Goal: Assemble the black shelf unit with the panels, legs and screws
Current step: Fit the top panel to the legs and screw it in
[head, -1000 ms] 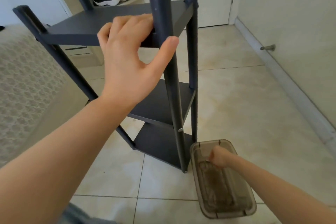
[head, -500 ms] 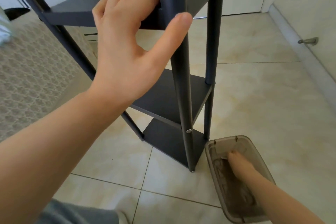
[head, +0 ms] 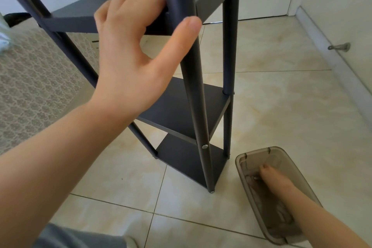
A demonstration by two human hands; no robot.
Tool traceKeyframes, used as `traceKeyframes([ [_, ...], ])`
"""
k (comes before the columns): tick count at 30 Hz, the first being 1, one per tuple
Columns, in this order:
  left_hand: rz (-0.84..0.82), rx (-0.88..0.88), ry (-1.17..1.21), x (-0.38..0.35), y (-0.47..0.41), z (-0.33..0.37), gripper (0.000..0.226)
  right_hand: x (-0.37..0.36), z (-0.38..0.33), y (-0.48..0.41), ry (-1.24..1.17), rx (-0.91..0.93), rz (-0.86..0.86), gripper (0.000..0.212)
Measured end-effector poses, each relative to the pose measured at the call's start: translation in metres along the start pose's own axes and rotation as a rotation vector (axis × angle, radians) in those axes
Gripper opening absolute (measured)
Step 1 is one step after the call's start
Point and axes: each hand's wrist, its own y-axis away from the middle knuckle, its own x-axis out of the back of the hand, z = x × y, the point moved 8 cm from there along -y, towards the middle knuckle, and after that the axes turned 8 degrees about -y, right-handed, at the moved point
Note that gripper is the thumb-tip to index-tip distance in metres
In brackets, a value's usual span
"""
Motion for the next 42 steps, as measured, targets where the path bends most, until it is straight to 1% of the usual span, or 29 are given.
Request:
traceKeyframes([
  [2,-0.008,-0.005,-0.008,0.000,0.000,0.001,0.042,0.008,0.004,0.001,0.003,-0.003,0.004,0.034],
  [5,-0.028,-0.017,-0.012,-0.001,0.000,0.002,0.041,0.027,0.002,0.012,0.014,-0.016,-0.008,0.040],
  [7,-0.043,-0.002,-0.005,0.000,-0.001,0.002,0.041,0.036,-0.003,0.019,0.011,-0.014,-0.059,0.039],
  [9,-0.071,0.020,0.014,0.000,-0.003,0.001,0.039,0.047,-0.010,0.024,0.005,-0.009,-0.143,0.030],
  [11,-0.109,0.026,0.030,-0.001,-0.005,0.002,0.037,0.067,-0.022,0.030,-0.039,0.011,-0.160,0.007],
  [13,-0.145,0.025,0.032,-0.001,-0.007,0.002,0.035,0.096,-0.033,0.037,-0.136,0.034,-0.115,0.018],
  [17,-0.197,0.031,0.055,0.001,-0.010,0.000,0.035,0.159,-0.050,0.060,-0.343,0.064,-0.077,0.016],
  [19,-0.223,0.025,0.076,-0.001,-0.013,-0.001,0.029,0.191,-0.063,0.077,-0.397,0.101,-0.068,0.017],
  [21,-0.237,0.014,0.062,-0.003,-0.014,-0.002,0.024,0.228,-0.082,0.096,-0.472,0.143,-0.018,0.020],
  [24,-0.264,0.025,0.039,-0.006,-0.014,-0.007,0.028,0.275,-0.106,0.122,-0.722,0.171,0.081,0.017],
  [27,-0.265,0.022,0.028,-0.007,-0.014,-0.009,0.024,0.304,-0.136,0.149,-0.962,0.217,0.060,0.019],
  [30,-0.252,0.022,0.023,-0.006,-0.014,-0.008,0.031,0.317,-0.169,0.168,-1.172,0.256,0.092,0.019],
  [33,-0.258,0.005,0.016,-0.005,-0.014,-0.006,0.041,0.303,-0.197,0.180,-1.372,0.256,0.074,0.021],
  [35,-0.274,0.006,0.012,-0.004,-0.014,-0.006,0.044,0.290,-0.202,0.183,-1.476,0.235,0.077,0.021],
  [38,-0.283,0.003,-0.005,-0.002,-0.013,-0.007,0.042,0.284,-0.203,0.179,-1.542,0.197,0.129,0.024],
  [42,-0.258,0.028,-0.011,0.004,-0.017,-0.014,0.036,0.291,-0.215,0.170,-1.522,0.182,0.214,0.026],
])
